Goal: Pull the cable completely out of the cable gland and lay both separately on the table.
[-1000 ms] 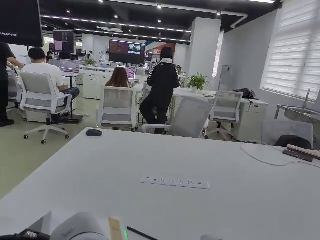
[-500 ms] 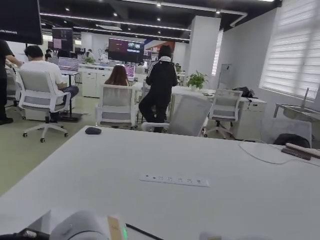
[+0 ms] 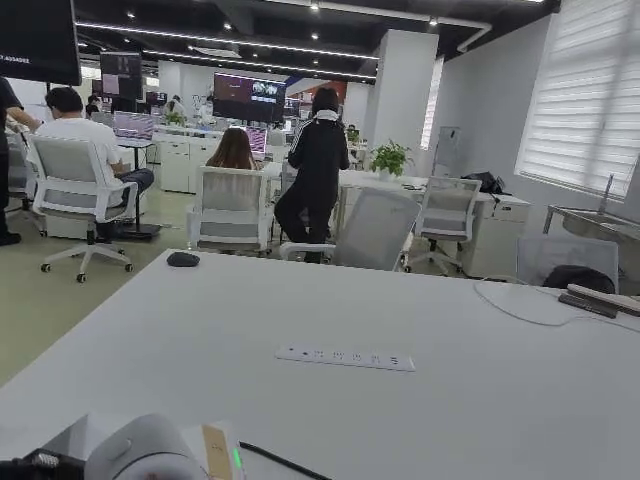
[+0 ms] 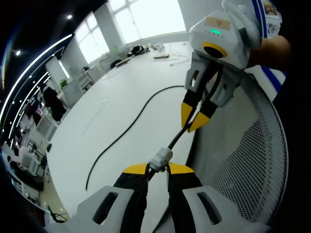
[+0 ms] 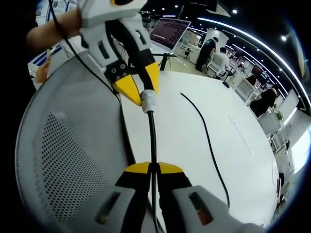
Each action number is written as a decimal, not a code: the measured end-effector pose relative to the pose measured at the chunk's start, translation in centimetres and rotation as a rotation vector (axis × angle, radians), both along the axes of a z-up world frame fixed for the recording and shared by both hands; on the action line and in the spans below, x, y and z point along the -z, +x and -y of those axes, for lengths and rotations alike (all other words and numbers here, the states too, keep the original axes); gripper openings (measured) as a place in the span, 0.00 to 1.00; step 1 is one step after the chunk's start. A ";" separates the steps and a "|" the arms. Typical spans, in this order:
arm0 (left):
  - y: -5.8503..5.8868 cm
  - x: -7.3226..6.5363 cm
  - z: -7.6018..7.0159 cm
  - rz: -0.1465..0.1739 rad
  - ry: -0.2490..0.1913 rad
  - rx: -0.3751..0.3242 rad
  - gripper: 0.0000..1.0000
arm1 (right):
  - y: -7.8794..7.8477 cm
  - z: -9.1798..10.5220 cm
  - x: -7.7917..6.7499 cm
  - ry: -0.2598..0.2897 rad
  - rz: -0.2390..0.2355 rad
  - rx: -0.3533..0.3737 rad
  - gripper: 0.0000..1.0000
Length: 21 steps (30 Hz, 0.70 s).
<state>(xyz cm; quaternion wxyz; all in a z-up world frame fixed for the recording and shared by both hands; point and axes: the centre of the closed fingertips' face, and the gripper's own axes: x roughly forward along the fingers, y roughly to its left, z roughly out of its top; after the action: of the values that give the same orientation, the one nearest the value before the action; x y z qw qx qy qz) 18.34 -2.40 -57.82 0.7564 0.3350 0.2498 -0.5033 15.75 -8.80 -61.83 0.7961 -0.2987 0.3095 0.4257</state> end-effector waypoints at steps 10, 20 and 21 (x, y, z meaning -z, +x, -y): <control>0.2 -0.2 -0.2 0.000 -0.006 -0.008 0.15 | -0.6 2.3 1.8 -0.081 -0.049 0.017 0.03; 0.0 0.0 0.0 -0.005 -0.004 -0.014 0.15 | 0.2 -0.2 -0.1 -0.023 -0.003 0.011 0.11; -0.1 0.1 0.0 -0.008 -0.004 -0.013 0.15 | 0.3 -0.7 -0.6 0.003 -0.001 0.011 0.12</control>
<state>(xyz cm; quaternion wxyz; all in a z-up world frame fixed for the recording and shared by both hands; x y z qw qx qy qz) 18.26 -2.45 -57.91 0.7593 0.3298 0.2536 -0.5004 16.08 -8.06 -61.25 0.7988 -0.2955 0.3109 0.4218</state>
